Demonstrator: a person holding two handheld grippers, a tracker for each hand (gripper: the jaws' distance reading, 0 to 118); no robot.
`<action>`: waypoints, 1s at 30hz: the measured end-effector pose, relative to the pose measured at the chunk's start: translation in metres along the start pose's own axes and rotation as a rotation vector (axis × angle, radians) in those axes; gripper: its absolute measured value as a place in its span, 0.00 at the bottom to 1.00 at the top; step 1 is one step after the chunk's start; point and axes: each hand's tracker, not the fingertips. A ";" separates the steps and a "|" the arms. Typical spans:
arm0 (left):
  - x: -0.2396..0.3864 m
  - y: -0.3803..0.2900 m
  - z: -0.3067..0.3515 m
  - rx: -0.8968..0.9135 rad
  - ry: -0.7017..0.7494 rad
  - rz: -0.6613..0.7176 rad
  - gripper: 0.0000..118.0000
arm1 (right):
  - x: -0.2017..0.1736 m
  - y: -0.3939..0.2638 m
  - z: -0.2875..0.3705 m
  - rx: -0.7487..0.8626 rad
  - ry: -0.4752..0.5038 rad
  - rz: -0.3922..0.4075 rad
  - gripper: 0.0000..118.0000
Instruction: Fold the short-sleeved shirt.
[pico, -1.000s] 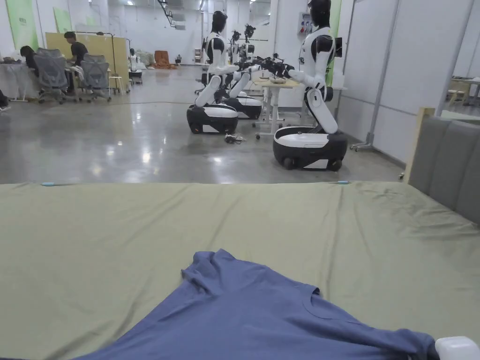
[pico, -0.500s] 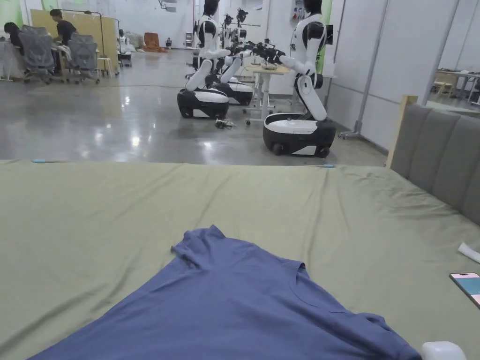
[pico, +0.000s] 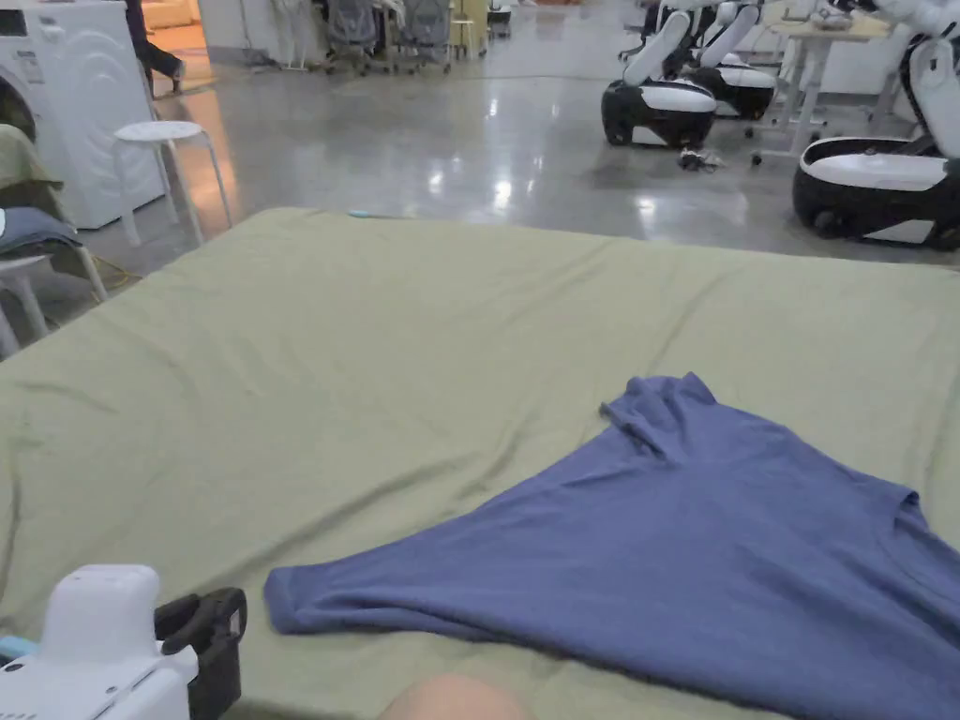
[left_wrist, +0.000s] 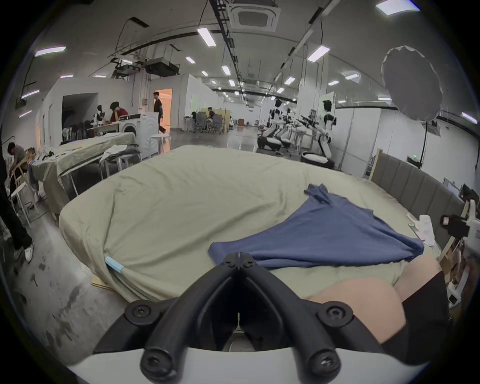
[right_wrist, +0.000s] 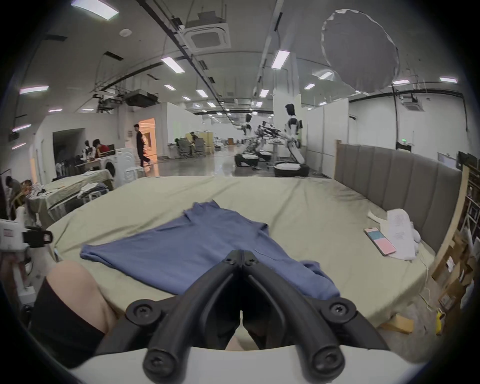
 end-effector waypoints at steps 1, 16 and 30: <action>-0.004 0.002 -0.014 -0.040 -0.016 0.024 0.00 | -0.008 0.004 -0.001 0.006 0.018 0.014 0.00; -0.008 -0.008 -0.165 -0.277 0.108 0.089 0.13 | -0.030 0.034 -0.003 0.007 0.039 0.078 0.00; 0.022 0.022 -0.071 0.020 -0.014 -0.008 0.01 | -0.012 0.069 -0.127 -0.190 0.151 0.183 0.00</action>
